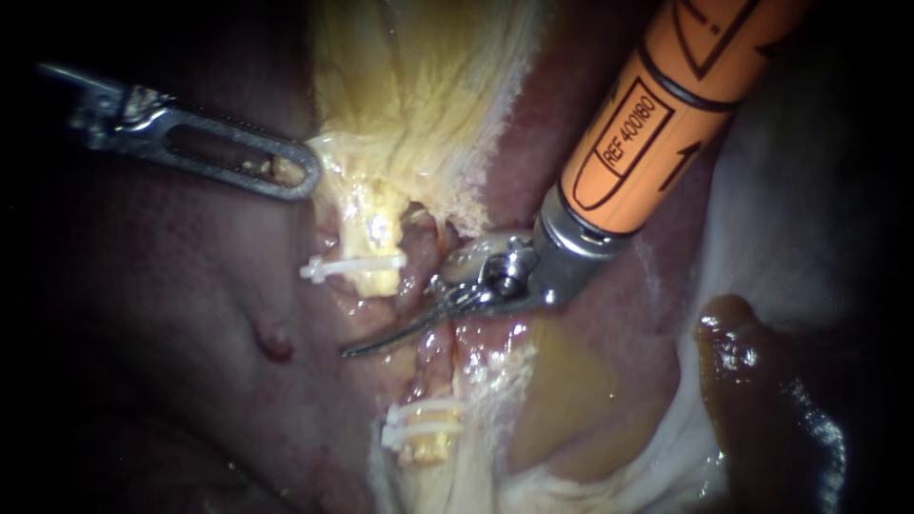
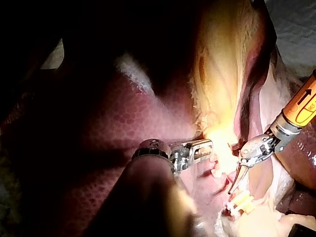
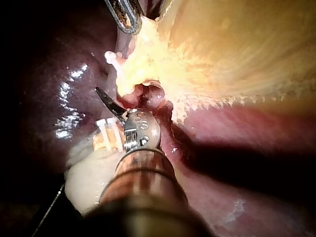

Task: Go back from the cut left tube

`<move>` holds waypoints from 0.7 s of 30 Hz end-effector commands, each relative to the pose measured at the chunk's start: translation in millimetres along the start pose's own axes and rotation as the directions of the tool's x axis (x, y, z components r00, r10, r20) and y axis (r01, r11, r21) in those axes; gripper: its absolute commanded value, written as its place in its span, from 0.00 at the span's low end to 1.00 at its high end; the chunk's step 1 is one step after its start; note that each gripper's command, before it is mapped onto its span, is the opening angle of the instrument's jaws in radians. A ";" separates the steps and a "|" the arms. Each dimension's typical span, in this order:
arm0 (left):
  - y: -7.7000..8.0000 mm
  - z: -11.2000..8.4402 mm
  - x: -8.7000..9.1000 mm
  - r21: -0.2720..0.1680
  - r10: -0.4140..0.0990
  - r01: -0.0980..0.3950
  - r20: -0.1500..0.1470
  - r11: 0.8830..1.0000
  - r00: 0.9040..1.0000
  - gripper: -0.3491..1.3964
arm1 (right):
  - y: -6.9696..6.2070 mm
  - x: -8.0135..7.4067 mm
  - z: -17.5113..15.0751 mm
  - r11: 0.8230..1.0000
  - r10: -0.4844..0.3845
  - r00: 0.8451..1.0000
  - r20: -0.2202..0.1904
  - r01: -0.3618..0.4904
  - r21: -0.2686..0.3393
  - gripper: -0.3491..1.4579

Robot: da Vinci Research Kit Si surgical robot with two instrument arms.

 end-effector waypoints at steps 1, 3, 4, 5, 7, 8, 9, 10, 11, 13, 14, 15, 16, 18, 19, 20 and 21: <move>0.0 0.0 0.0 0.000 0.000 0.000 0.000 1.000 1.000 0.00 | -0.1 0.1 0.0 1.000 0.000 1.000 0.001 0.000 0.001 0.00; 0.0 0.0 0.0 0.000 0.000 0.000 0.000 1.000 1.000 0.00 | -0.2 0.0 0.0 1.000 0.000 1.000 0.002 0.000 0.002 0.00; 0.0 0.0 0.0 0.000 0.000 0.000 0.000 1.000 1.000 0.00 | -0.3 0.0 0.0 1.000 0.000 1.000 0.002 0.000 0.003 0.00; 0.0 0.1 0.0 0.000 0.000 0.000 0.000 1.000 1.000 0.00 | -0.3 0.0 0.0 1.000 -0.001 1.000 0.001 0.001 0.000 0.00; 0.0 0.1 0.0 0.000 0.000 0.000 0.000 1.000 1.000 0.00 | -0.5 -0.3 -0.1 1.000 -0.002 1.000 0.000 0.002 -0.002 0.00; 0.0 0.1 0.0 0.000 0.000 0.000 0.000 1.000 1.000 0.00 | -0.5 -0.4 -0.1 1.000 -0.002 1.000 -0.004 0.002 -0.009 0.00; -0.1 0.1 0.0 0.000 0.000 0.000 0.000 1.000 1.000 0.00 | -0.6 -0.5 -0.1 1.000 -0.003 1.000 -0.016 0.003 -0.018 0.29; 0.0 0.1 0.0 0.000 0.000 0.000 0.000 1.000 1.000 0.00 | -0.6 -0.6 -0.1 0.999 -0.004 1.000 -0.028 0.003 -0.033 0.51; 0.0 0.1 0.0 0.000 0.000 0.000 0.000 1.000 1.000 0.00 | -0.5 -0.7 0.0 0.999 -0.005 0.999 -0.040 0.003 -0.052 0.68; 0.0 0.1 0.0 -0.001 0.000 0.000 0.000 1.000 1.000 0.00 | -0.5 -0.8 0.2 0.996 -0.006 0.998 -0.062 0.000 -0.089 0.84; 0.0 0.1 0.0 -0.001 0.000 0.000 0.000 1.000 1.000 0.00 | -0.5 -0.9 0.3 0.996 -0.006 0.998 -0.066 0.000 -0.090 0.86; 0.0 0.1 0.0 -0.001 0.000 0.000 0.000 1.000 1.000 0.00 | -0.5 -1.0 0.4 0.996 -0.005 0.997 -0.071 -0.002 -0.093 0.87; 0.0 0.1 0.0 -0.001 0.000 0.000 0.000 1.000 1.000 0.00 | -0.6 -1.1 0.4 0.996 -0.004 0.997 -0.077 -0.003 -0.092 0.88; 0.0 0.1 0.0 -0.001 0.000 0.000 0.000 1.000 1.000 0.00 | -0.8 -1.1 0.5 0.996 -0.004 0.996 -0.090 -0.004 -0.091 0.90; 0.0 0.1 0.0 0.000 0.000 0.000 0.000 1.000 1.000 0.00 | -0.9 -1.1 0.5 0.996 -0.005 0.996 -0.094 -0.004 -0.092 0.91; 0.0 0.1 0.0 0.000 0.000 0.000 0.000 1.000 1.000 0.00 | -1.0 -1.0 0.6 0.996 -0.005 0.995 -0.096 -0.004 -0.094 0.91; 0.0 0.1 0.0 0.000 0.000 0.000 0.000 1.000 1.000 0.00 | -1.1 -1.0 0.6 0.995 -0.005 0.995 -0.097 -0.005 -0.097 0.92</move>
